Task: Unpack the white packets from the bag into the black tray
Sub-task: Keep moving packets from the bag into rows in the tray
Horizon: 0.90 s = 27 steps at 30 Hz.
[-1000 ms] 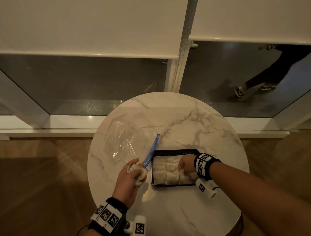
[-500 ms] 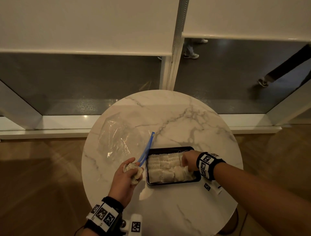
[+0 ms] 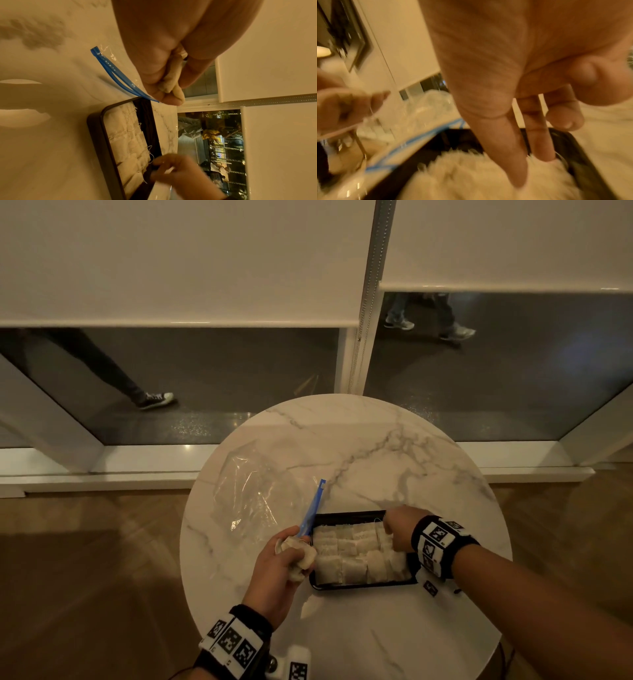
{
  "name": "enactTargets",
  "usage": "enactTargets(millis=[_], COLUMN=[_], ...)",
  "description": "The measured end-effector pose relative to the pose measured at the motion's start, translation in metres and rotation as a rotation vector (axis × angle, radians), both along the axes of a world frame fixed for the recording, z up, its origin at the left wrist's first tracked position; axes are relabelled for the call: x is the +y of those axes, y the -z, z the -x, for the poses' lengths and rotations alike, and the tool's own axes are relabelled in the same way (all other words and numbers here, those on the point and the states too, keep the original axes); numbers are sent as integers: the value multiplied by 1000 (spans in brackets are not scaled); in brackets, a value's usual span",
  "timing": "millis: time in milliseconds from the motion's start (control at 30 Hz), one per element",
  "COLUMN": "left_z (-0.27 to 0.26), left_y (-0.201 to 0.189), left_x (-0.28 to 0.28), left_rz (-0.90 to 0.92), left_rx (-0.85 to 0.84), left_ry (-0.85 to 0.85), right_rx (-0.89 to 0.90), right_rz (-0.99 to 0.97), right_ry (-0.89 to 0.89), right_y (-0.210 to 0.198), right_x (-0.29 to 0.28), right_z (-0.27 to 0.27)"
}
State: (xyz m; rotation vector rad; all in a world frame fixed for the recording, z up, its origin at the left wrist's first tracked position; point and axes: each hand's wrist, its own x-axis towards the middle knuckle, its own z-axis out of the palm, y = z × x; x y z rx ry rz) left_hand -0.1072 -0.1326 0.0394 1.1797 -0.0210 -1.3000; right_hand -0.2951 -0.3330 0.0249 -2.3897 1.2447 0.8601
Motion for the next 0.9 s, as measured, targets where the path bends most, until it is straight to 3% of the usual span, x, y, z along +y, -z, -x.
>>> enactTargets(millis=[133, 200, 367, 533, 733, 900], left_z=[4, 7, 14, 14, 12, 8], left_y=[-8, -6, -7, -8, -5, -12], left_x=[-6, -9, -10, -6, -2, -2], left_rz=[11, 9, 42, 44, 13, -6], left_rx=[157, 162, 26, -52, -107, -118], left_ry=[-6, -6, 39, 96, 137, 221], right_rx=[-625, -811, -778, -853, -930, -1005], right_rz=[-192, -345, -466, -533, -470, -559], right_ry=[252, 323, 438, 590, 579, 517], right_y=[-37, -53, -57, -50, -39, -42], right_x=[23, 40, 68, 80, 80, 83], right_z=[-26, -38, -47, -46, -47, -56])
